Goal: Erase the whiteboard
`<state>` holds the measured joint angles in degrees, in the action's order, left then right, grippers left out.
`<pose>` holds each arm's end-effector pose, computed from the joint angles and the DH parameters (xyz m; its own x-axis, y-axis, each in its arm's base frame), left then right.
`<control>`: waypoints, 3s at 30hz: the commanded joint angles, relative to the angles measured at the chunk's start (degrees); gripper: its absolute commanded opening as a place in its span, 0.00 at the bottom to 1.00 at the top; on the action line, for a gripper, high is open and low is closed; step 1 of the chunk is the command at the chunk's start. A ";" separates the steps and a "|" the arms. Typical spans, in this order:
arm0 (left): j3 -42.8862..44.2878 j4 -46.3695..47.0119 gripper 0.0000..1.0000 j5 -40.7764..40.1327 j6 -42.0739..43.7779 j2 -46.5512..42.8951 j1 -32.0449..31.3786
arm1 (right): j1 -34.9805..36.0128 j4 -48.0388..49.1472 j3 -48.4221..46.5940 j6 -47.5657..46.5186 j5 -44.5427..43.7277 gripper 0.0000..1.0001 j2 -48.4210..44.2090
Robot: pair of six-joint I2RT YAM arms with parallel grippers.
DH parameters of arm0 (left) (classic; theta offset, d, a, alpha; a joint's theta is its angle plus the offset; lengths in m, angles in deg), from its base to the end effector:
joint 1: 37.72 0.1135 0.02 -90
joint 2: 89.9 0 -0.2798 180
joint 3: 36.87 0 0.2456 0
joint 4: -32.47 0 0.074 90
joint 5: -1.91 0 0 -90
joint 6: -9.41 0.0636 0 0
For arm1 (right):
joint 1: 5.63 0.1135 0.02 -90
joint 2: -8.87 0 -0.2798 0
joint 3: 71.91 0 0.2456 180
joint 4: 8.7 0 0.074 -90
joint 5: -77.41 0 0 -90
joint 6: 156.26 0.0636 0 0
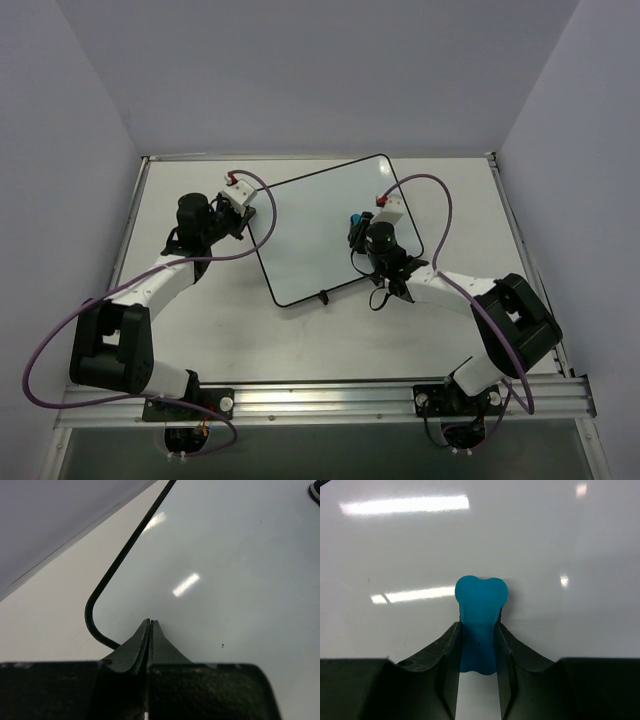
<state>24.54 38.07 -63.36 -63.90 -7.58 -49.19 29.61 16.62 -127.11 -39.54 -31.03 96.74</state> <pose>0.3271 -0.0935 0.2683 -0.0824 0.2829 -0.9556 0.6261 0.7607 0.1712 0.2971 0.1853 0.2433 -0.2242 0.3638 -0.9041 -0.2131 0.8869 0.4098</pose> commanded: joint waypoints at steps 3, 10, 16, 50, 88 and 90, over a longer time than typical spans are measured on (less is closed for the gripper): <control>0.46 0.55 0.02 1.20 0.19 -1.99 -0.31 | 1.57 -4.22 3.44 -0.01 -0.72 0.00 -1.04; 0.63 0.47 0.02 1.02 -0.43 -2.96 -0.49 | 9.22 -3.16 6.16 1.93 -5.38 0.00 0.19; 1.42 -0.50 0.16 3.13 -2.01 -3.66 -0.40 | 10.72 -2.02 10.11 3.69 -7.14 0.00 -1.12; 19.27 -20.72 0.94 7.97 -11.58 -3.57 5.13 | 10.10 -1.32 17.95 5.81 -7.32 0.00 -6.31; 13.99 -9.73 0.94 -14.62 -20.03 -9.29 7.42 | 26.10 -24.16 -32.75 -13.89 -12.94 0.00 15.39; 13.73 -9.55 0.94 -14.89 -19.85 -9.37 7.42 | 26.10 -26.45 -34.78 -14.50 -12.94 0.00 17.49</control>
<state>38.68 25.14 -75.93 -83.24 -15.14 -42.06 55.56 -5.00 -157.95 -52.06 -43.02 111.61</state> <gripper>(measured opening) 0.940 0.254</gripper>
